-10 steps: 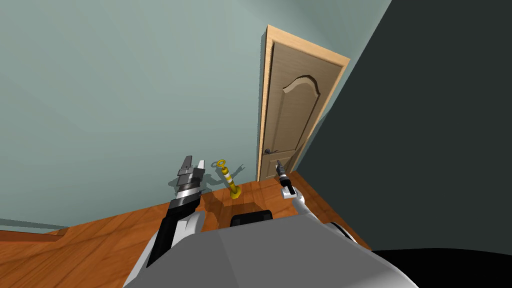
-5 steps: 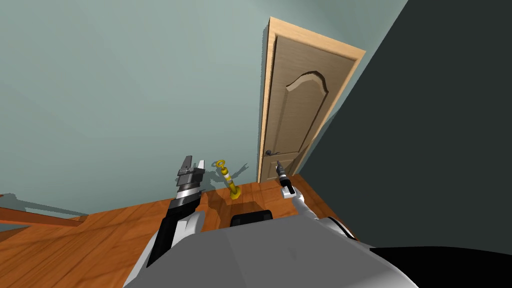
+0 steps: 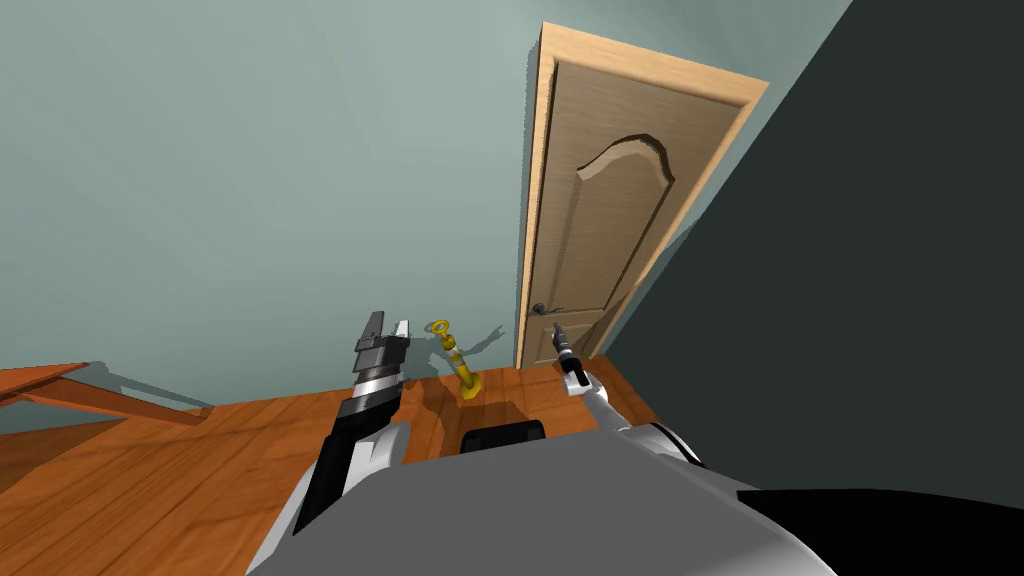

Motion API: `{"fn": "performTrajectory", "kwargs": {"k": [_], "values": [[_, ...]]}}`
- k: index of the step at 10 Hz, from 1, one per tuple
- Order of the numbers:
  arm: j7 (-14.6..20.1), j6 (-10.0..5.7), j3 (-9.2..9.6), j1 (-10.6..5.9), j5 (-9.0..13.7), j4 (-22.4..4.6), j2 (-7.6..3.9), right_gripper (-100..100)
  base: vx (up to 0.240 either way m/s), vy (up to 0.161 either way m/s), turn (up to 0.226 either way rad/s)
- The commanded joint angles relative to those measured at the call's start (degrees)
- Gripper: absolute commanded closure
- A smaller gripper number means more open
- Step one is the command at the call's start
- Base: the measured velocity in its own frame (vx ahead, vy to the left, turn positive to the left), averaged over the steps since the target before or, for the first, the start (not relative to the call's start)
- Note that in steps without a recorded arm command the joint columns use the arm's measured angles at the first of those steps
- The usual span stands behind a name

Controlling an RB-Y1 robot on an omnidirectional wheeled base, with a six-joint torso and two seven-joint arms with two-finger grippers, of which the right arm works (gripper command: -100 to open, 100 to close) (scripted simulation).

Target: Pull the door open

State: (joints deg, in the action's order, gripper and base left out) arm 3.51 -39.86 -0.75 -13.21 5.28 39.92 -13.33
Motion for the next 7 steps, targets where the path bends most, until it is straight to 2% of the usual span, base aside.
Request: {"fn": "performTrajectory", "kwargs": {"k": [1,7], "values": [[0.11,-0.16,0.05,-0.79,0.02,-1.86,-0.09,-100,0.033,-0.089,0.122],[0.54,-0.45,0.18,-3.21,0.10,-6.92,-0.57,-100,0.029,-0.071,0.079]]}}
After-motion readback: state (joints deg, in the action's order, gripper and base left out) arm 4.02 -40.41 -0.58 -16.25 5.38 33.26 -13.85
